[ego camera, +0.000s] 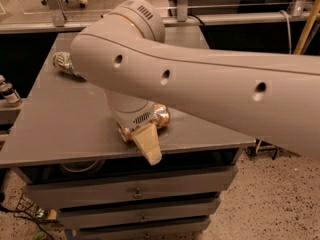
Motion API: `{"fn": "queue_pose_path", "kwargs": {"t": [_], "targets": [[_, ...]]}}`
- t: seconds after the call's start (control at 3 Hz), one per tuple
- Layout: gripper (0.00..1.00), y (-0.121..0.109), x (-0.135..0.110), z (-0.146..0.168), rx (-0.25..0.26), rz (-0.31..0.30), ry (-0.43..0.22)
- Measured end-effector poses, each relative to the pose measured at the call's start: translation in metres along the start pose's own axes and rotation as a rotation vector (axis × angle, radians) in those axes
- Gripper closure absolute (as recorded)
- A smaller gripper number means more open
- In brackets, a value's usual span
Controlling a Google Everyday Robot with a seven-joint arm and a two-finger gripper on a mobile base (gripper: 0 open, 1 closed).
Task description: Knock orange can over
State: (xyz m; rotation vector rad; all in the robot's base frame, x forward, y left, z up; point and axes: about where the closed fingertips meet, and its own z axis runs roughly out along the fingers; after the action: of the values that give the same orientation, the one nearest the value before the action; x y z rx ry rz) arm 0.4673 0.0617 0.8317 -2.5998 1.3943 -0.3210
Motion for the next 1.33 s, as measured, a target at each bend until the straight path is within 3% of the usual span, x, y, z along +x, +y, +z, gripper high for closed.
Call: {"fn": "queue_pose_path", "kwargs": {"t": [0.33,0.67,1.0,1.33], "targets": [[0.0,0.0,0.0,0.0,0.0,0.0,0.0],[0.0,0.007,0.016,-0.019,0.028,0.04,-0.027],[0.0,0.018,0.041,-0.04,0.064,0.089,-0.054],[0.0,0.032,0.084,-0.062,0.109,0.167,-0.102]]}}
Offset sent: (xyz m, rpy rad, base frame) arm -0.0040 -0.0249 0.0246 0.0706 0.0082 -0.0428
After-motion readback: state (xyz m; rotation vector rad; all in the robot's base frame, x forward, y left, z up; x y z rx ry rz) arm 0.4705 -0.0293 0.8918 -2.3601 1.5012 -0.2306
